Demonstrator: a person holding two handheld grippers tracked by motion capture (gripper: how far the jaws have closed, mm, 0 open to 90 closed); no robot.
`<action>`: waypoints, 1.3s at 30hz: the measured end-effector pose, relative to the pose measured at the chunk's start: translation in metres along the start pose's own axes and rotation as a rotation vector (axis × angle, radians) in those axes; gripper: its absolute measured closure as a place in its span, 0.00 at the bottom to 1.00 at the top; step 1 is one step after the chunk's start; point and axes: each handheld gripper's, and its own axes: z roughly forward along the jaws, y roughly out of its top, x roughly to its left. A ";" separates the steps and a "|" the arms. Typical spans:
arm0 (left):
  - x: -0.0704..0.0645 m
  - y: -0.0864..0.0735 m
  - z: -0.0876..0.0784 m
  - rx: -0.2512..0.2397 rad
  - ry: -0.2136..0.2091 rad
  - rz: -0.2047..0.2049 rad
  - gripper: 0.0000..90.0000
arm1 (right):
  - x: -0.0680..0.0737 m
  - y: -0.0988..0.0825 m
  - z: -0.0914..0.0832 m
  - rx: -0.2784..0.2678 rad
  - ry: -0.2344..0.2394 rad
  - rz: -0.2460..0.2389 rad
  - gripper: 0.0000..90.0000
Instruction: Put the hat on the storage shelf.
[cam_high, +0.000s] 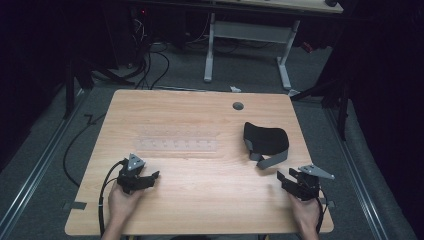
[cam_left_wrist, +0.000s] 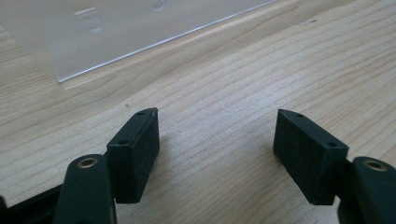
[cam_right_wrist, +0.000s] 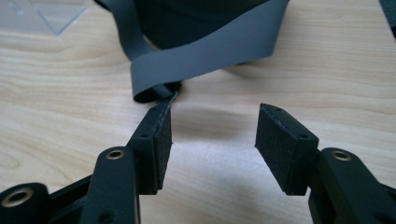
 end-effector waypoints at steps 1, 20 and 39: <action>0.000 0.000 0.000 0.000 0.000 0.000 0.35 | -0.001 0.001 0.000 -0.002 -0.001 0.009 0.50; 0.000 0.000 0.000 0.000 0.003 0.002 0.35 | -0.026 0.029 0.014 -0.019 -0.006 0.124 0.49; -0.001 0.000 0.000 0.002 0.005 0.003 0.35 | -0.035 0.054 0.061 0.050 0.007 0.206 0.54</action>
